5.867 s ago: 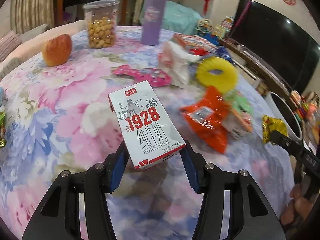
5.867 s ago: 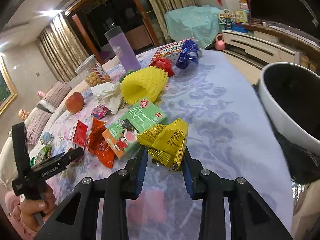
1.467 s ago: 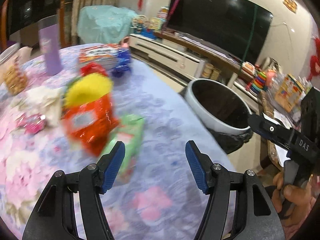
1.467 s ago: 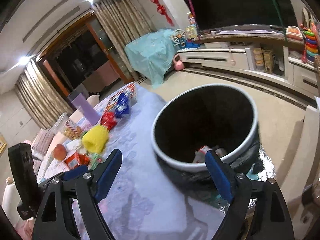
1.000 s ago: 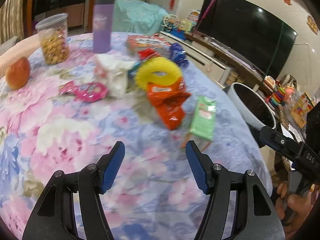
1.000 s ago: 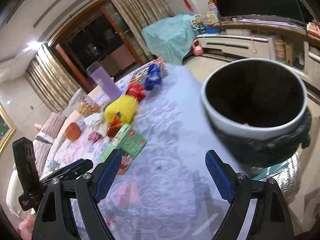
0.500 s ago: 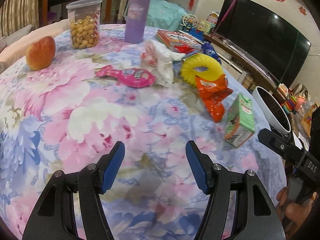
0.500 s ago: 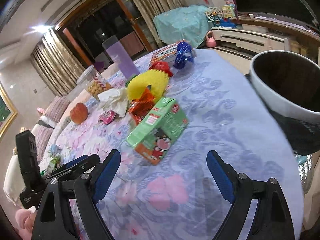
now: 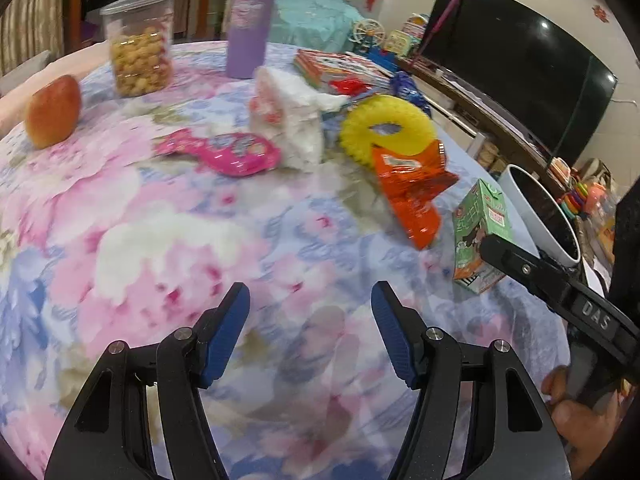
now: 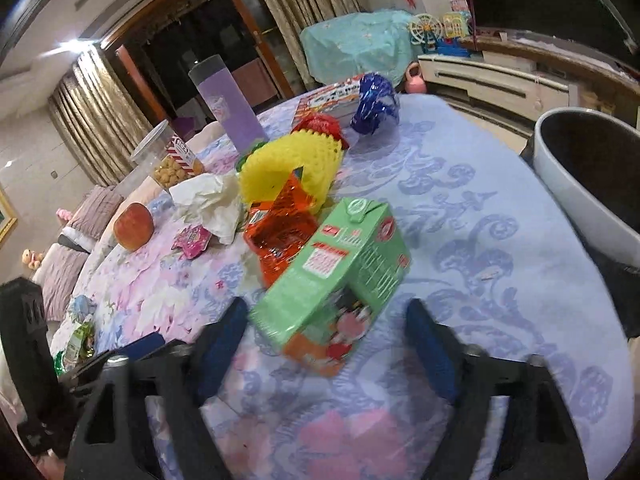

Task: Collect trash
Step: 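Grasp the orange snack bag with the left tool while the right grasps the green milk carton, then carry the orange bag and green carton over the trash bin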

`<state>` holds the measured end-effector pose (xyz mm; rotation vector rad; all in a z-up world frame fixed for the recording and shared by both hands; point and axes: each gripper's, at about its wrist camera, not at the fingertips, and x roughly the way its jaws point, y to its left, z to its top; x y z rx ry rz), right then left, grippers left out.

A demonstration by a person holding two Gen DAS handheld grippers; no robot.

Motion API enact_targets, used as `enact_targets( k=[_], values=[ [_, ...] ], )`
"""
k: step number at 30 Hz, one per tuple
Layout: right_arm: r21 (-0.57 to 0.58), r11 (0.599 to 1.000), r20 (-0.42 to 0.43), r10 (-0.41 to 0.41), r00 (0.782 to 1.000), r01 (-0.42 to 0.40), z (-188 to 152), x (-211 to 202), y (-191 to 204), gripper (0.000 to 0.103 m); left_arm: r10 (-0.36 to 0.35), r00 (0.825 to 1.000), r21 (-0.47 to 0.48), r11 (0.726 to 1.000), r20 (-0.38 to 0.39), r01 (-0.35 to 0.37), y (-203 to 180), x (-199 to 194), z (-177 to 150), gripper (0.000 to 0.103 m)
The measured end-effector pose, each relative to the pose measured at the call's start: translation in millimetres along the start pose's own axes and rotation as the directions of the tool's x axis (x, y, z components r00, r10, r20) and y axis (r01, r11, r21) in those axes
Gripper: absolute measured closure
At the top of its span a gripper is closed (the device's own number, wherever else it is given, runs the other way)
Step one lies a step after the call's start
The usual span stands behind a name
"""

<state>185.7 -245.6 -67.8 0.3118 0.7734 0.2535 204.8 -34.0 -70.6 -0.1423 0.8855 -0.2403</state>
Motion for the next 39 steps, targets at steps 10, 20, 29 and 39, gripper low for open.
enact_targets(
  k=[10, 20, 29, 39],
  values=[
    [-0.025, 0.999, 0.023, -0.029, 0.999, 0.029, 7.9, -40.2, -31.1, 0.054, -0.069, 0.997, 0.068, 0.995, -0.032, 0.072, -45.1, 33.9, 24.0, 0.034],
    [0.119, 0.993, 0.004, 0.025, 1.0, -0.025, 4.4, -41.4, -72.2, 0.038, -0.097, 0.995, 0.106, 0.989, -0.039, 0.1, -62.4, 62.1, 46.6, 0.079],
    [0.103, 0.995, 0.005, 0.012, 1.0, -0.012, 4.3, -30.2, -50.0, 0.021, -0.114, 0.994, 0.054, 0.992, -0.005, 0.114, -38.6, 21.4, 19.1, 0.091],
    [0.056, 0.991, -0.045, -0.115, 0.992, 0.117, 19.1, 6.2, -41.6, 0.045, -0.114, 0.993, 0.04, 0.993, -0.005, 0.114, -30.6, 2.0, -0.3, 0.091]
  ],
)
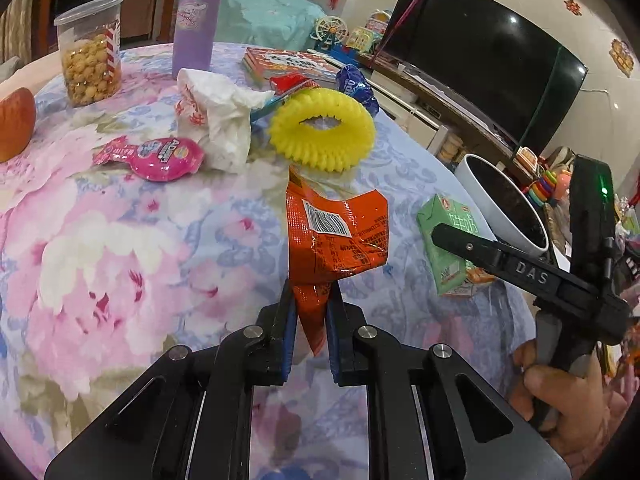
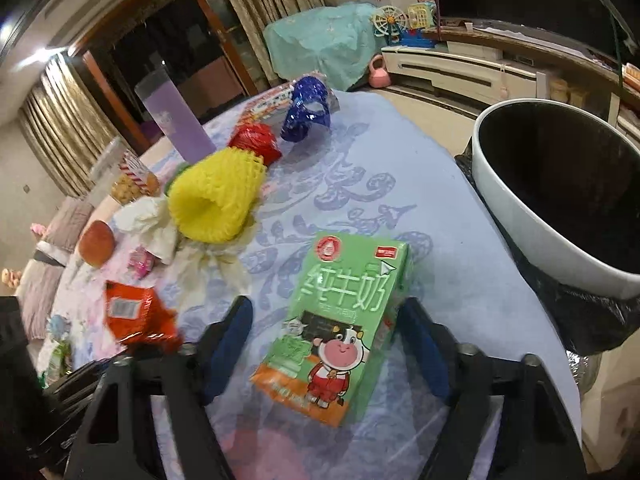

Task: Collect trash
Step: 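Carry the orange bag and green carton over the trash bin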

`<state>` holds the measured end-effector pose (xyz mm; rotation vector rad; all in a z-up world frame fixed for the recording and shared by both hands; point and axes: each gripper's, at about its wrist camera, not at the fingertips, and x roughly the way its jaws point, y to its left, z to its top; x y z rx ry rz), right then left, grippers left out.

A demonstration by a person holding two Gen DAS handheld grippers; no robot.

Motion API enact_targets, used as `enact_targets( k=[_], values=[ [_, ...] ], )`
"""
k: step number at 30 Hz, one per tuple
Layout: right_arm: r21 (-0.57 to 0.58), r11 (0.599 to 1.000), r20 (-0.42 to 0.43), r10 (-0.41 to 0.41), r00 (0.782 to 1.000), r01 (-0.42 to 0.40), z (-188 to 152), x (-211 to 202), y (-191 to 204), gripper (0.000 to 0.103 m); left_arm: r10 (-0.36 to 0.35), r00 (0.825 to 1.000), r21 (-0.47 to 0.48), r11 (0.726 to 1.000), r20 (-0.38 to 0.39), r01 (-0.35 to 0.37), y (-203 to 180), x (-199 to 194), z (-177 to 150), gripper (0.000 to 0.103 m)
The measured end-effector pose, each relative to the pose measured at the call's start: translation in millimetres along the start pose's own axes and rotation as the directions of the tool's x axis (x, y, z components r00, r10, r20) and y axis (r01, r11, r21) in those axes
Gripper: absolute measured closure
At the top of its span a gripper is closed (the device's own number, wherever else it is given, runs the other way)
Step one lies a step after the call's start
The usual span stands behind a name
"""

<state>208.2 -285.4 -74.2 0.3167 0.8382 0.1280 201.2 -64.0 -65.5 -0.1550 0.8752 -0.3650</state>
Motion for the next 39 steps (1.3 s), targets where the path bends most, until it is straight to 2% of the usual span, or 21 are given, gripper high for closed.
enact_targets(
  k=[5, 12, 19, 39],
  values=[
    [-0.03, 0.999, 0.007, 0.021, 1.0, -0.02, -7.0, -12.8, -2.8, 0.059, -0.021, 1.0, 0.009, 1.0, 0.011, 0.021, -8.1, -3.9, 2.0, 0.091],
    [-0.012, 0.998, 0.033, 0.066, 0.997, -0.066, -12.1, -42.5, -17.7, 0.06, -0.055, 0.998, 0.047, 0.997, 0.013, 0.054, -32.2, -4.6, 1.8, 0.091],
    [0.008, 0.997, 0.074, 0.075, 0.994, -0.076, -9.6, -68.3, -33.7, 0.06, -0.084, 0.996, 0.092, 0.992, -0.001, 0.084, -59.9, 0.4, 3.5, 0.091],
    [0.104, 0.994, 0.178, 0.009, 0.984, -0.028, 8.3, -114.4, -103.1, 0.06, -0.162, 0.986, 0.224, 0.96, -0.034, 0.166, -143.7, 21.1, 21.3, 0.091]
  ],
)
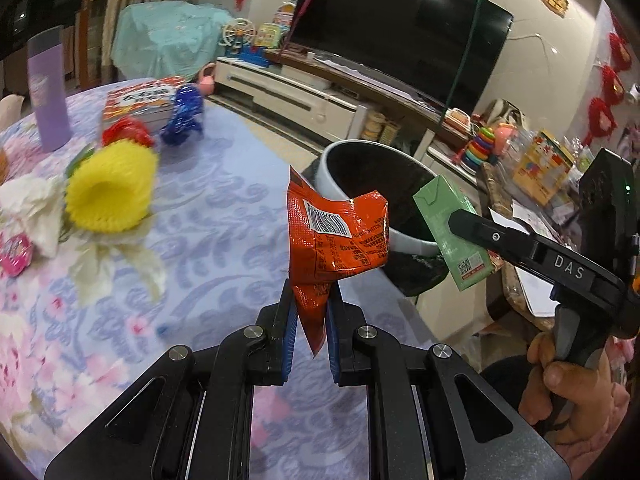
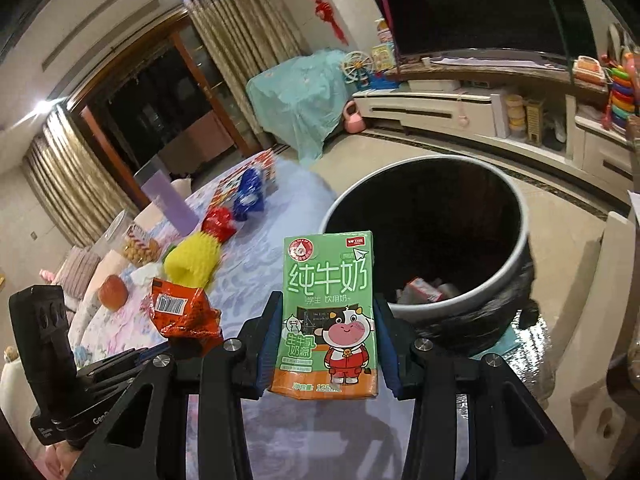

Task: Collect trash
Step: 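Carry the orange bag and green carton over the trash bin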

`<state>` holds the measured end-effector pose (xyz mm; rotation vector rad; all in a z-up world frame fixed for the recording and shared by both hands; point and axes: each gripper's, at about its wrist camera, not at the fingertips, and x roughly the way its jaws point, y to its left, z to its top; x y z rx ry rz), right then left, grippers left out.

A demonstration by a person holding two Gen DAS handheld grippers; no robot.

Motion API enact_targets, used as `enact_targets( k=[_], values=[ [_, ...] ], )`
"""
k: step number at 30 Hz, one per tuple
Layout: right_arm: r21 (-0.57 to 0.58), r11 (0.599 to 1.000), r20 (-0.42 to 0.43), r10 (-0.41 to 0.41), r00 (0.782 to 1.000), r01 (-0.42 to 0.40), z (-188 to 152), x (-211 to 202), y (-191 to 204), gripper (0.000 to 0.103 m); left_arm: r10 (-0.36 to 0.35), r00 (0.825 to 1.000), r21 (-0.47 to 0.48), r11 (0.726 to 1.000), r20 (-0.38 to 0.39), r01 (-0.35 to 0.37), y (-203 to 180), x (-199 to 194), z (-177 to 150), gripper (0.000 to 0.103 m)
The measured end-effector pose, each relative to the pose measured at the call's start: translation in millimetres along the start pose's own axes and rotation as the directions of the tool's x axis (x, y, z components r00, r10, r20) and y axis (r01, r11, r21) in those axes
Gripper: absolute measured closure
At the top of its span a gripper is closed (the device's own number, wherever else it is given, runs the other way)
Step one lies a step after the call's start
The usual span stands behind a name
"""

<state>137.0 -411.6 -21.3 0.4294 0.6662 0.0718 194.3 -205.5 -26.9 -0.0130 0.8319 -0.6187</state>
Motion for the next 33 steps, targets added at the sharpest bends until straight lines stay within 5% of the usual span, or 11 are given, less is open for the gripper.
enact_targets(
  k=[33],
  values=[
    [0.052, 0.996, 0.014, -0.074, 0.997, 0.073, 53.7, 12.5, -73.0, 0.06, -0.027, 0.997, 0.128, 0.991, -0.066, 0.035, -61.8, 70.5, 66.1, 0.091]
  ],
)
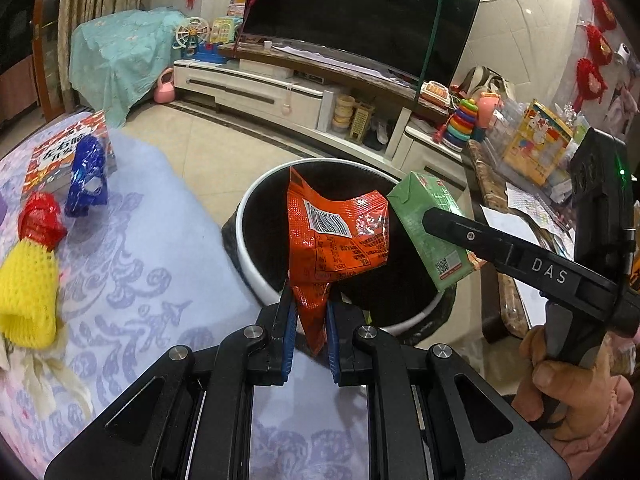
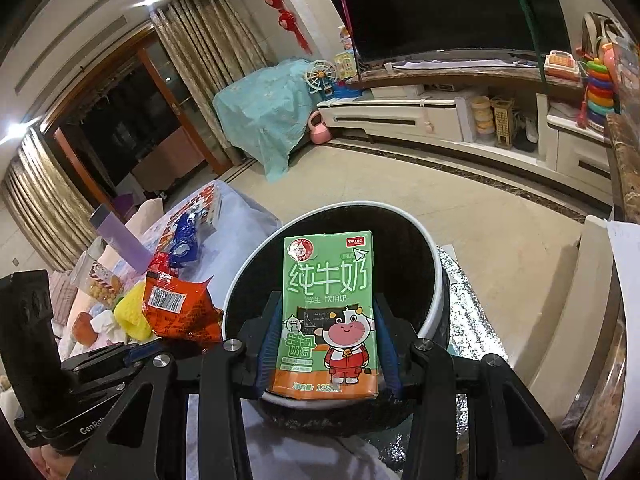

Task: Collect trash
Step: 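Carry the orange bag and green carton over the trash bin, then open both tools to drop the bag and carton into the bin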

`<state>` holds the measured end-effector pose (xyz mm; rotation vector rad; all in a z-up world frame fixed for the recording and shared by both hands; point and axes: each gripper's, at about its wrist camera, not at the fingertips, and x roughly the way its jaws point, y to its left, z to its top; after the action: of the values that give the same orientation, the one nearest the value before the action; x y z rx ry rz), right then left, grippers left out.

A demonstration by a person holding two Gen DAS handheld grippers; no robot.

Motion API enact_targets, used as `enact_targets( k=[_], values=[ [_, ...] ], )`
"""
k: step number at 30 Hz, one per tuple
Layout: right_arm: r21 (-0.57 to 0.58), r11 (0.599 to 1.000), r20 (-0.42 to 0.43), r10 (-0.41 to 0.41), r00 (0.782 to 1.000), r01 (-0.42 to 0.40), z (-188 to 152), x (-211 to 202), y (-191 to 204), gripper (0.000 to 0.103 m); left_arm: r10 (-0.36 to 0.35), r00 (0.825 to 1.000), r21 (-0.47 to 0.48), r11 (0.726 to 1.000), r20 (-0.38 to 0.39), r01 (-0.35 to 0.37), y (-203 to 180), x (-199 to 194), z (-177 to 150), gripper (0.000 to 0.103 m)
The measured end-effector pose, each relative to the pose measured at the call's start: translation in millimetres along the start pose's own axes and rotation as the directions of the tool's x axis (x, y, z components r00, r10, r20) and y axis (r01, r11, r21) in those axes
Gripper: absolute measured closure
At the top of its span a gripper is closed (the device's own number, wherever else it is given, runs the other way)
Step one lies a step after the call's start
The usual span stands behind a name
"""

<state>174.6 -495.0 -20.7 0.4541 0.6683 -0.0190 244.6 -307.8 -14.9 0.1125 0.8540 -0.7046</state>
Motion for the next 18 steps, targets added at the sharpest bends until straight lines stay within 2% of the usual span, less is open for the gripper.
enact_targets(
  k=[18],
  values=[
    [0.006, 1.0, -0.031, -0.017, 0.999, 0.018, 10.9, 18.6, -11.7, 0.06, -0.001, 0.999, -0.005, 1.0, -0.041, 0.0, 1.3, 27.5, 13.9, 0.091]
  ],
)
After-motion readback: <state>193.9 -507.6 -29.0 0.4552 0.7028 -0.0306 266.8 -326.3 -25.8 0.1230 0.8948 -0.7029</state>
